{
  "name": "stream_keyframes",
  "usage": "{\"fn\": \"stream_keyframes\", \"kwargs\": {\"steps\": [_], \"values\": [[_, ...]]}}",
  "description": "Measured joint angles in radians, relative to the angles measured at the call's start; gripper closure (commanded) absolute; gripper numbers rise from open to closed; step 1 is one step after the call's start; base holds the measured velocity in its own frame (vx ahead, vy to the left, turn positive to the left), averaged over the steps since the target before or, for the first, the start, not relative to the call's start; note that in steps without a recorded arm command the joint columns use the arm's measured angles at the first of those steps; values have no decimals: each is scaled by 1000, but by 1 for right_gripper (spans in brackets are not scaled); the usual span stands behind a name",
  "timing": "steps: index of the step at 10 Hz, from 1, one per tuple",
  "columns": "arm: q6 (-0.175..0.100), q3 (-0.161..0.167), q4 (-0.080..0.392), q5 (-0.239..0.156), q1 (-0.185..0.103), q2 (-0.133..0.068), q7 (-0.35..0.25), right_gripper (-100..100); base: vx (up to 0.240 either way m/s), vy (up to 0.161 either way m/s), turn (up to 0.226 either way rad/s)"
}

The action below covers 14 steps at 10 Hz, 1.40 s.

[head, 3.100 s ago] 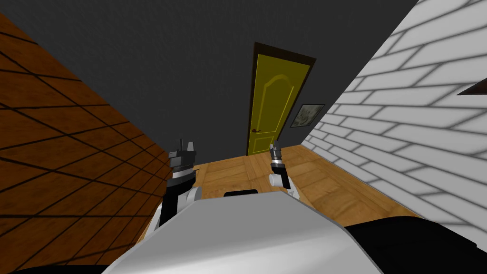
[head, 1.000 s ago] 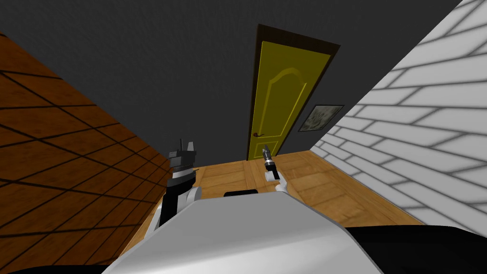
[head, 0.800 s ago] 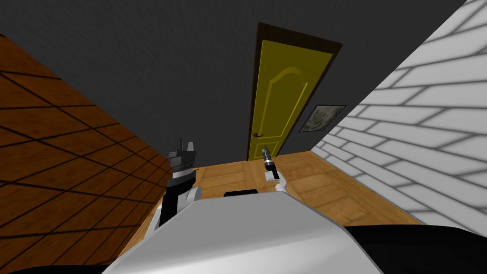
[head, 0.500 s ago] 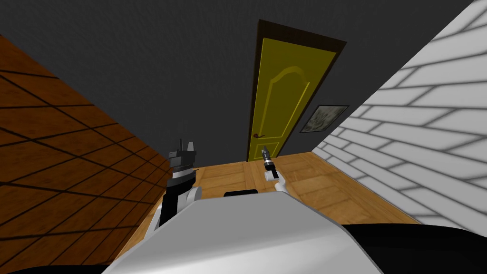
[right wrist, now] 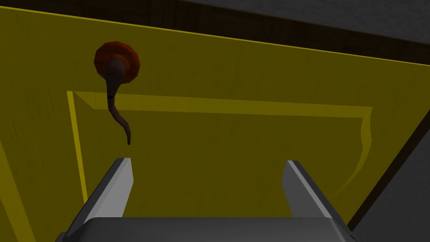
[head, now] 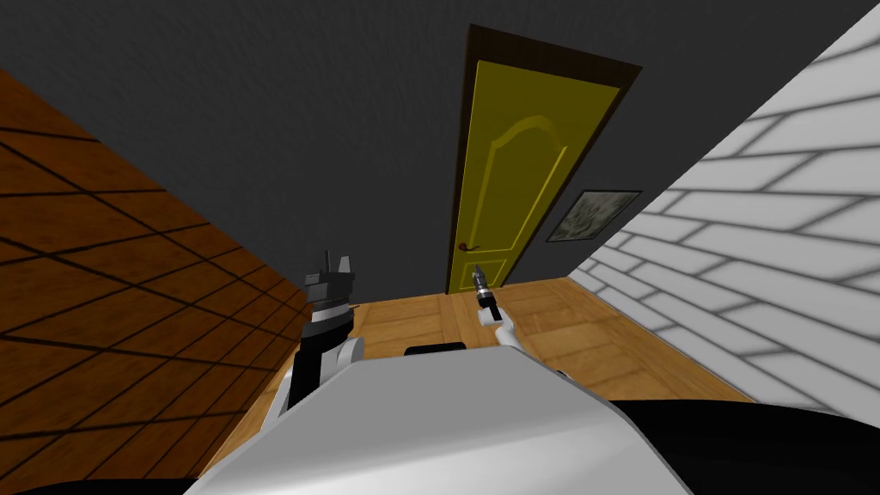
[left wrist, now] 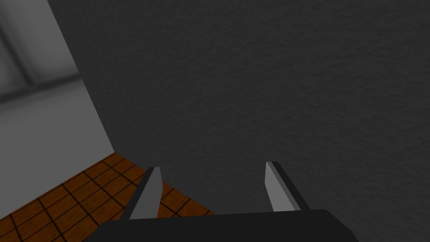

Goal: Pull the door open

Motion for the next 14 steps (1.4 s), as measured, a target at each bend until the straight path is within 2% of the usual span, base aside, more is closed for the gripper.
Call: {"fn": "stream_keyframes", "kwargs": {"steps": [4, 14], "values": [[-22, 6, 126, -3, -54, -16, -19, -100, 90, -59, 38], [-60, 17, 367, -9, -167, -50, -59, -100, 70, -41, 27]]}}
